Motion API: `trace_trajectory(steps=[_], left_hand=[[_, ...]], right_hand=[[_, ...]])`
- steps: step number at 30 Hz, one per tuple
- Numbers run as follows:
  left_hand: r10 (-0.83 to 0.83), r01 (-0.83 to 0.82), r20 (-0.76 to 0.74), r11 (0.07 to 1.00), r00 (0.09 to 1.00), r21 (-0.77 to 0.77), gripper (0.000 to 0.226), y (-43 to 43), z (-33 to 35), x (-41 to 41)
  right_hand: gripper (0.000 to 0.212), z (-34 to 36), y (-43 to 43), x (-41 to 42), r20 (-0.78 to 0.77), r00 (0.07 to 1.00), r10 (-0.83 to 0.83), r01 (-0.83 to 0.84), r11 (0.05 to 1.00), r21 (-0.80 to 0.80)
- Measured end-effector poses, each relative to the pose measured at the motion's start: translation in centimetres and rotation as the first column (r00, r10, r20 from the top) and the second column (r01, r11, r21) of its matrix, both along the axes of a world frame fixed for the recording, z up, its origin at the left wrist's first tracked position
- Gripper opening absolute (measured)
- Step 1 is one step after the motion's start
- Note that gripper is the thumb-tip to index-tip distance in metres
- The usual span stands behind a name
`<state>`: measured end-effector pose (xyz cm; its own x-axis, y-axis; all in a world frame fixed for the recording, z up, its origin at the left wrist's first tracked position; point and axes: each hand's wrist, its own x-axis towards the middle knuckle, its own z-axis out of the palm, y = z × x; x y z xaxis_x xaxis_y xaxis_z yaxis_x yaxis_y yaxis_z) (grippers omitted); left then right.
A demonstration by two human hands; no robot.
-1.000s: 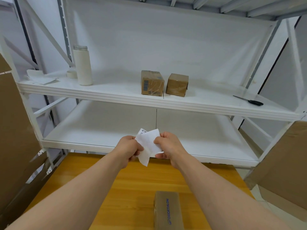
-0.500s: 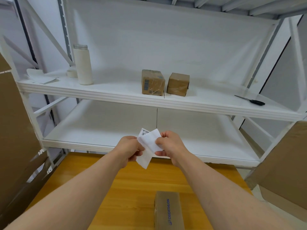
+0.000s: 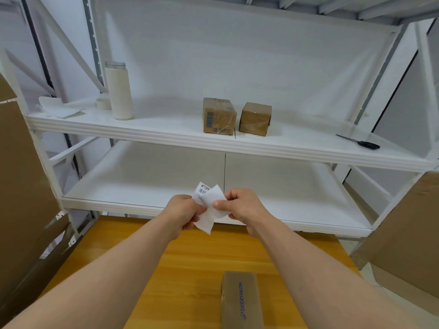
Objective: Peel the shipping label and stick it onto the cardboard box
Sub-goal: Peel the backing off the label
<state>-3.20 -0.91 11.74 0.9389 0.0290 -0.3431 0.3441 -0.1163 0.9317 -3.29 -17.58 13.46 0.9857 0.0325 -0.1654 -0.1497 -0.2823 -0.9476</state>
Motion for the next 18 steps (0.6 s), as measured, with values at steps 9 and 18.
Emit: trace_trajectory(steps=[9, 18], left_hand=[[-0.029, 0.029, -0.008, 0.994, 1.000, 0.104, 0.023, 0.10, -0.22, -0.36], [0.006, -0.006, -0.014, 0.999, 1.000, 0.038, 0.014, -0.17, -0.27, -0.45]], right_hand=[[0.017, -0.19, -0.35, 0.13, 0.009, 0.997, -0.071, 0.070, 0.997, 0.029], [0.020, 0.06, -0.23, -0.50, 0.005, 0.998, -0.067, 0.066, 0.997, 0.041]])
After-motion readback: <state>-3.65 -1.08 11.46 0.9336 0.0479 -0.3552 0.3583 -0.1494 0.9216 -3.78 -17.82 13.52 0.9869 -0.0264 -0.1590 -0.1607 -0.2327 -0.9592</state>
